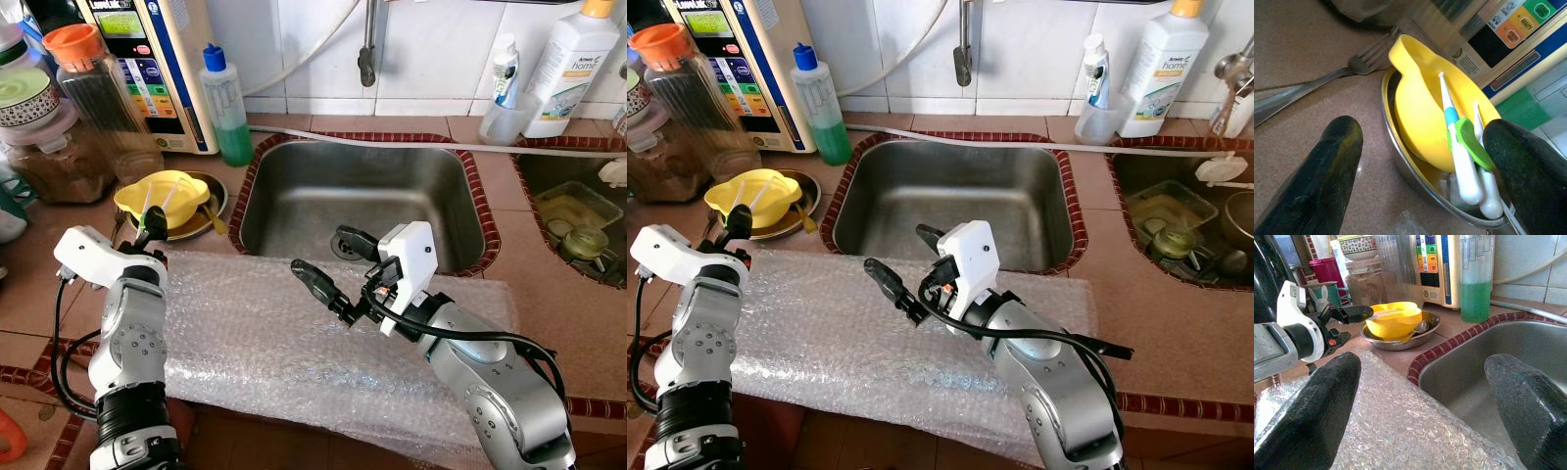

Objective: Kitchen organization

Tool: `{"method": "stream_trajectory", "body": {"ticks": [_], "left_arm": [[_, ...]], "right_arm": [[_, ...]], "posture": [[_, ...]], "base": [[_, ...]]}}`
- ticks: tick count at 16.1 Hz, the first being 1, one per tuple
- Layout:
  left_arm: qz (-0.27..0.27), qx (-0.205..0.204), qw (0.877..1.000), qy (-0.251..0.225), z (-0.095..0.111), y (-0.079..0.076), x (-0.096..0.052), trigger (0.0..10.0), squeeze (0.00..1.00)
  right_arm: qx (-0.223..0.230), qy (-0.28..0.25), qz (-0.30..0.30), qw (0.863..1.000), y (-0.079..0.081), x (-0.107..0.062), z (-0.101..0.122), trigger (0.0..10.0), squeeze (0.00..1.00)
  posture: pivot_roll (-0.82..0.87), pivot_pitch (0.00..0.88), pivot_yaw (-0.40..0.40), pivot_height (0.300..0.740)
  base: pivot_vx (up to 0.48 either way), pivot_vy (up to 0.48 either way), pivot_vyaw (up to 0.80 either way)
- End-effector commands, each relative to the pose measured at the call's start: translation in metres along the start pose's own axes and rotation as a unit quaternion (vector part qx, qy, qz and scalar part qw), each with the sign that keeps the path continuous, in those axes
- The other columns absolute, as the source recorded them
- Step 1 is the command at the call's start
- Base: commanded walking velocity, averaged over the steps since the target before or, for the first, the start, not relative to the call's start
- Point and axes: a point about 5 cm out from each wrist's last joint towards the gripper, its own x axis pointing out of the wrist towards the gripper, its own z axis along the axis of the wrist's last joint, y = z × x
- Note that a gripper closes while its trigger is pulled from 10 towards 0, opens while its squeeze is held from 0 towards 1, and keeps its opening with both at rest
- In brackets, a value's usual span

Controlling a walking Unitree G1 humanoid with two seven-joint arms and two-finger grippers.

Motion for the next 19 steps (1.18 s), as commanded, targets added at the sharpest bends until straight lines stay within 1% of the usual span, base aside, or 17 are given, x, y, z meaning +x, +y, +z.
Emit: {"method": "stream_trajectory", "body": {"ticks": [1, 4, 5, 6, 10, 12, 15, 19], "left_arm": [[0.002, 0.010, 1.000, -0.010, 0.0052, 0.0006, 0.0015, 10.0, 0.00], [0.003, 0.008, 1.000, -0.017, 0.0066, 0.0031, 0.0017, 10.0, 0.00], [0.003, -0.005, 1.000, -0.018, 0.0059, 0.0035, 0.0021, 4.7, 0.00], [0.004, -0.015, 1.000, -0.021, 0.0059, 0.0040, 0.0031, 0.0, 0.00], [0.010, -0.029, 0.999, -0.014, 0.0031, 0.0041, 0.0061, 0.1, 0.00], [0.005, -0.030, 0.999, -0.013, 0.0020, 0.0020, 0.0061, 0.0, 0.00], [-0.001, -0.035, 0.999, -0.017, 0.0030, 0.0003, 0.0067, 0.0, 0.00], [0.001, -0.040, 0.999, -0.020, 0.0050, 0.0019, 0.0067, 0.0, 0.00]], "right_arm": [[0.001, -0.009, 0.006, 1.000, 0.0033, -0.0007, 0.0035, 10.0, 0.00], [0.001, -0.009, 0.005, 1.000, 0.0032, -0.0005, 0.0032, 10.0, 0.00], [0.002, -0.010, 0.004, 1.000, 0.0029, -0.0002, 0.0031, 10.0, 0.00], [0.002, -0.010, 0.004, 1.000, 0.0029, 0.0000, 0.0031, 10.0, 0.00], [0.002, -0.009, 0.004, 1.000, 0.0030, 0.0002, 0.0031, 10.0, 0.00], [0.002, -0.009, 0.004, 1.000, 0.0033, 0.0001, 0.0029, 10.0, 0.00], [0.003, -0.009, 0.004, 1.000, 0.0038, -0.0002, 0.0025, 10.0, 0.00], [0.005, -0.008, 0.009, 1.000, 0.0053, 0.0004, 0.0017, 10.0, 0.00]], "posture": [[-0.22, 0.118, 0.091, 0.740], [-0.22, 0.118, 0.089, 0.740], [-0.22, 0.118, 0.089, 0.740], [-0.22, 0.117, 0.088, 0.740], [-0.22, 0.116, 0.089, 0.740], [-0.23, 0.116, 0.091, 0.740], [-0.23, 0.118, 0.092, 0.740], [-0.22, 0.119, 0.091, 0.740]], "base": [[0.000, 0.000, 0.00], [0.000, 0.000, 0.00], [0.000, 0.000, 0.00], [0.000, 0.000, 0.00], [0.000, 0.000, 0.00], [0.000, 0.000, 0.00], [0.000, 0.000, 0.00], [0.000, 0.000, 0.00]]}}
